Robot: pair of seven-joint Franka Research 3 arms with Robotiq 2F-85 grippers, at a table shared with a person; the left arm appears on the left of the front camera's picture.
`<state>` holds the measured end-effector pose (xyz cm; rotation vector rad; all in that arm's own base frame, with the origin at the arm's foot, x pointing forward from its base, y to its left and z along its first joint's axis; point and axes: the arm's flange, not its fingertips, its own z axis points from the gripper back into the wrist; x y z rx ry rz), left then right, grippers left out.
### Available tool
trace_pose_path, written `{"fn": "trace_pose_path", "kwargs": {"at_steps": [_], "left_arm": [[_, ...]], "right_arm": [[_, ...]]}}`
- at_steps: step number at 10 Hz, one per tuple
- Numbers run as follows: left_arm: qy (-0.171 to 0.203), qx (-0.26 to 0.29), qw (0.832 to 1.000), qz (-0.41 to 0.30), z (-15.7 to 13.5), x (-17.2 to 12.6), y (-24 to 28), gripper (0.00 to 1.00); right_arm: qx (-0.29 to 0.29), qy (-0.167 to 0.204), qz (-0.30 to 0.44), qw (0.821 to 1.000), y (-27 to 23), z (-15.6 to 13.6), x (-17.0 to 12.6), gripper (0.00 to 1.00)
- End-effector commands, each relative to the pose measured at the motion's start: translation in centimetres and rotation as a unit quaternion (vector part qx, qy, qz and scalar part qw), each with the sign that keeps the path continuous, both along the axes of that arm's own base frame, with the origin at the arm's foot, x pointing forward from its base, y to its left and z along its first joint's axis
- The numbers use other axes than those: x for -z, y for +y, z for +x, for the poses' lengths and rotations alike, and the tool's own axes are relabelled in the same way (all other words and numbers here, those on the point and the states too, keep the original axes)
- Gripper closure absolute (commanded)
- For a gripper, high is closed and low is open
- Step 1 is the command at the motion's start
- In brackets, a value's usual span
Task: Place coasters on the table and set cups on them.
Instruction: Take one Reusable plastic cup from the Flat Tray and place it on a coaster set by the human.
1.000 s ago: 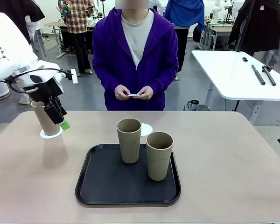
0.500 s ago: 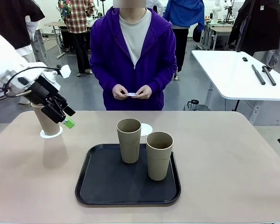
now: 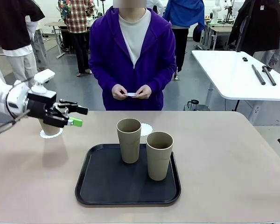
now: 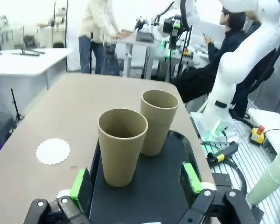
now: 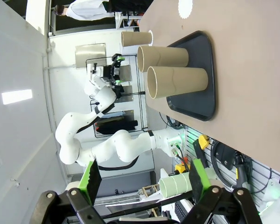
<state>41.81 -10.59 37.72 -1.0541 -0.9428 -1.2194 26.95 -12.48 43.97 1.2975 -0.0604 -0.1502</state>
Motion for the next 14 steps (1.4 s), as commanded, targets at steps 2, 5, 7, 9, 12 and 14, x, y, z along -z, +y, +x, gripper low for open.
{"fn": "trace_pose_path", "kwargs": {"at_steps": [2, 5, 7, 9, 12, 14], "left_arm": [[-0.046, -0.012, 0.999, -0.016, 0.3, 4.4, -1.8, 0.00], [-0.038, 0.006, 0.999, 0.001, 0.4, 5.8, -3.1, 0.00], [-0.021, 0.007, 1.000, -0.009, 0.1, 5.4, -2.5, 0.00], [-0.021, 0.007, 1.000, -0.009, 0.1, 5.4, -2.5, 0.00], [-0.031, -0.012, 0.999, -0.033, 0.1, 7.4, -3.4, 0.00], [-0.047, -0.020, 0.997, -0.056, 0.1, 10.0, -3.9, 0.00]], "right_arm": [[0.000, -0.001, 0.005, 1.000, 0.1, -0.1, -0.1, 0.00], [0.000, -0.001, 0.005, 1.000, 0.1, -0.1, -0.1, 0.00], [0.000, -0.001, 0.005, 1.000, 0.1, -0.1, -0.1, 0.00], [0.000, -0.001, 0.005, 1.000, 0.1, -0.1, -0.1, 0.00], [0.000, -0.001, 0.005, 1.000, 0.1, -0.1, -0.1, 0.00], [0.000, -0.001, 0.005, 1.000, 0.1, -0.1, -0.1, 0.00]]}}
